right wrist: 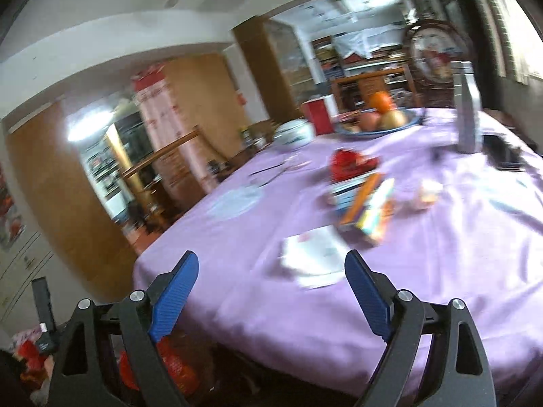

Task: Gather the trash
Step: 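Move both tools back over the table toward the remaining trash, then grasp the striped tissue pack with the left tool while the right tool grasps the plastic lemon cup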

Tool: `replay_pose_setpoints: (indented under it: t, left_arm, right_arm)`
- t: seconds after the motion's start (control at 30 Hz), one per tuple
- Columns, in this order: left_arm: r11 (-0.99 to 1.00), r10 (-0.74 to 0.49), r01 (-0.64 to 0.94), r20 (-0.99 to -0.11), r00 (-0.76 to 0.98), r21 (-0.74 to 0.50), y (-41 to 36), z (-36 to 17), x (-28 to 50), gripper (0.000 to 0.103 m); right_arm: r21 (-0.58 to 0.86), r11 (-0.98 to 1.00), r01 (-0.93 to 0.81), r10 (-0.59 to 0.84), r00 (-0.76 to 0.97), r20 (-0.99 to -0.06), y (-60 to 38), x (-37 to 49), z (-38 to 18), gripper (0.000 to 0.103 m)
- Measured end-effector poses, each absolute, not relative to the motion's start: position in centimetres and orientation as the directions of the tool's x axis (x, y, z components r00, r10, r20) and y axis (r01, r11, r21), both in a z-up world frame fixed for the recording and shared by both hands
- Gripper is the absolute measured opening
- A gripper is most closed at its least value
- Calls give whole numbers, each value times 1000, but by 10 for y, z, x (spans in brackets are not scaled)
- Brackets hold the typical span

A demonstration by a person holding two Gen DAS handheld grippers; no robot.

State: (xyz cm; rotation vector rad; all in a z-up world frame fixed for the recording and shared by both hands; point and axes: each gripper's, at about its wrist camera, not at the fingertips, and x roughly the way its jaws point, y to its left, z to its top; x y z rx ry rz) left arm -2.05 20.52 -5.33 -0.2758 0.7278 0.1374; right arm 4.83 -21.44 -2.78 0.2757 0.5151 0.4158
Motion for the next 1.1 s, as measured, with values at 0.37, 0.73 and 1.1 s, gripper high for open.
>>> replay_pose_setpoints:
  t: [0.37,0.73,1.1]
  left_arm:
    - [986,-121,-1,-724,679,-166,95,-41,88,95]
    - [979,-200,154,-764,614,-133,0,-41,195,95]
    - [936,-285,336,-786,548,-105,-93,-55,273,95]
  right_arm:
    - [290,947,-138,263,849,-458,-285,89,-49,89]
    - [254,966,-44,164,866,-473,-327,145,-53,92]
    - [355,935,-1,197,832,-519,-358,180,-77,93]
